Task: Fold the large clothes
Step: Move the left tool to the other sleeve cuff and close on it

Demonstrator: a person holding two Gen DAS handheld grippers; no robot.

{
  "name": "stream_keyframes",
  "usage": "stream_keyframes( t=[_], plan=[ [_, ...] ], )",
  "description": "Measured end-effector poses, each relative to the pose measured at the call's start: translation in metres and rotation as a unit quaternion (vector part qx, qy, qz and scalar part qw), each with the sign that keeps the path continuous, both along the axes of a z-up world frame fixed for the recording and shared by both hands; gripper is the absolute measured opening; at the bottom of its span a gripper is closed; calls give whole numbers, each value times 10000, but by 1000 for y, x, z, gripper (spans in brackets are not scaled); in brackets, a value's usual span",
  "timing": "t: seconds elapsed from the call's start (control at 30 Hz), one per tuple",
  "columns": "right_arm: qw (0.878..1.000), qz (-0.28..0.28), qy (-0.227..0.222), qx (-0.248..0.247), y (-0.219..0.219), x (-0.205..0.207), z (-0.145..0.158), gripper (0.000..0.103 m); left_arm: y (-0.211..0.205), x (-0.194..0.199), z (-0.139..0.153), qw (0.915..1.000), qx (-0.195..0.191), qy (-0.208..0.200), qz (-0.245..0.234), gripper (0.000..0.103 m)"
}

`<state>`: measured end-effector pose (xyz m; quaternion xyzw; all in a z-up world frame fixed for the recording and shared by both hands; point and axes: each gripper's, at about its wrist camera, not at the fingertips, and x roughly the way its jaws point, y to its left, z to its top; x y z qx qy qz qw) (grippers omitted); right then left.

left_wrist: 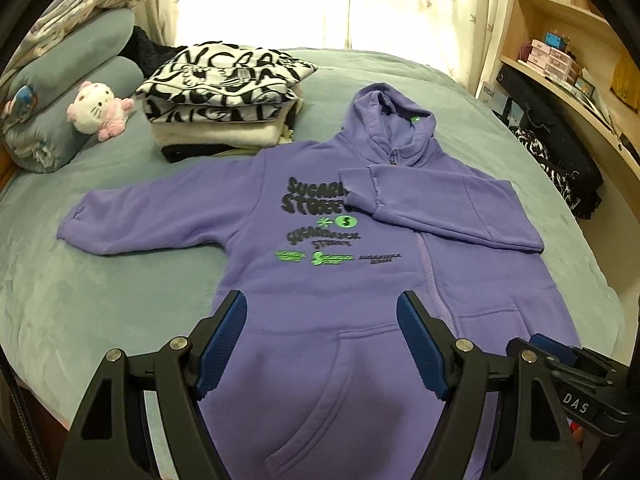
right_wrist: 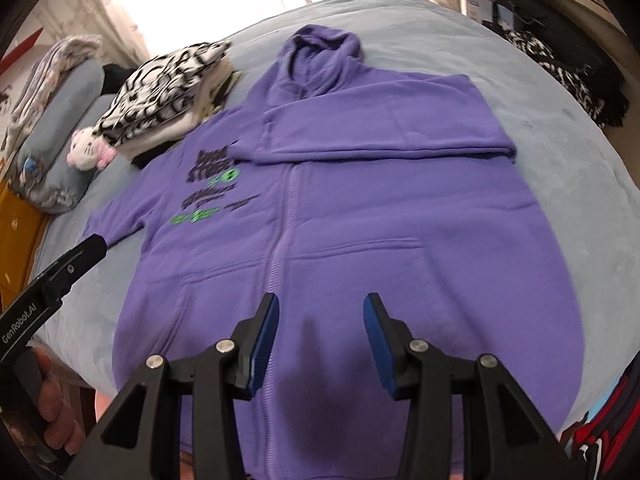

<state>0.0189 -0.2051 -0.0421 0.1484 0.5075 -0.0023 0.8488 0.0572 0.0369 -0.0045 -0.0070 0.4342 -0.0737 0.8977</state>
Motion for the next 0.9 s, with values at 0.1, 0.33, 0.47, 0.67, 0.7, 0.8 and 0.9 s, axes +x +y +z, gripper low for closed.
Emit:
stream_keyframes(
  t=[0.1,0.33,0.47,0.67,0.7,0.8,0.9],
  plan=[
    [9996,209,-79,-143,23,3,6,44,20,-3,2,9999,-43,-62,92,76],
    [9936,692,-548,-701,89,26,24,44,90,8,-9,9977,-297,152,591,76],
    [9908,810,-737,-791,125,47,26,44,134,24,-25,9927,-552,492,956,76],
    [9899,1226,-675,-244,170,81,10,44,208,53,-57,9787,-1188,870,1431,76],
    [9896,1294,-599,-171,177,86,6,44,219,57,-63,9759,-1317,898,1493,76],
    [9880,1384,-605,-328,199,101,-3,44,251,74,-79,9683,-1626,941,1644,76],
    [9867,1413,-649,-475,219,115,-11,44,281,91,-93,9627,-1893,914,1706,76]
  ],
)
